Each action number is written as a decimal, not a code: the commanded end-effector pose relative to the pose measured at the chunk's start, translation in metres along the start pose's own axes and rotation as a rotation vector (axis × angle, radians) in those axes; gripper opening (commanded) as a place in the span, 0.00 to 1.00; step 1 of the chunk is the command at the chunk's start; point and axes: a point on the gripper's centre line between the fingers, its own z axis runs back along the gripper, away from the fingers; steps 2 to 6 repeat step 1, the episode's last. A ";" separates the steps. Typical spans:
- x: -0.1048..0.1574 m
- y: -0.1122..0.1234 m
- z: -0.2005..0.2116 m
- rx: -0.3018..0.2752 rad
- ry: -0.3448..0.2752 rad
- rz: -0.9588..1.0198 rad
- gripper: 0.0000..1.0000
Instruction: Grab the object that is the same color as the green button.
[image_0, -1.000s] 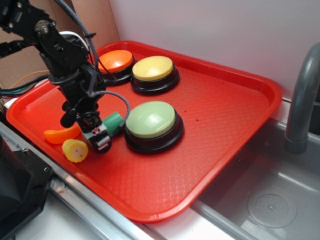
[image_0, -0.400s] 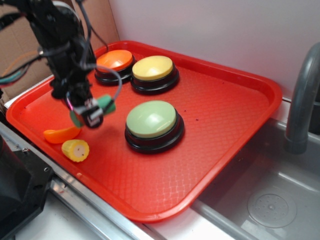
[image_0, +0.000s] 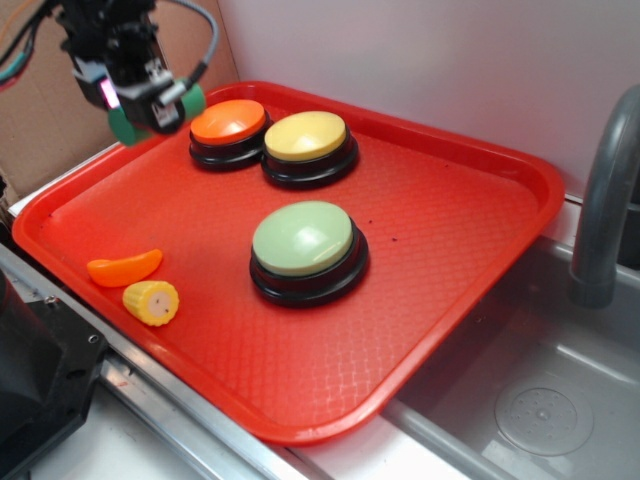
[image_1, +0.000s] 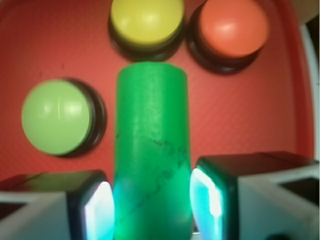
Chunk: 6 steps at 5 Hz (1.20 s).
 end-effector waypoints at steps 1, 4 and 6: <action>0.015 0.012 0.038 -0.012 -0.046 0.072 0.00; 0.015 0.012 0.038 -0.012 -0.046 0.072 0.00; 0.015 0.012 0.038 -0.012 -0.046 0.072 0.00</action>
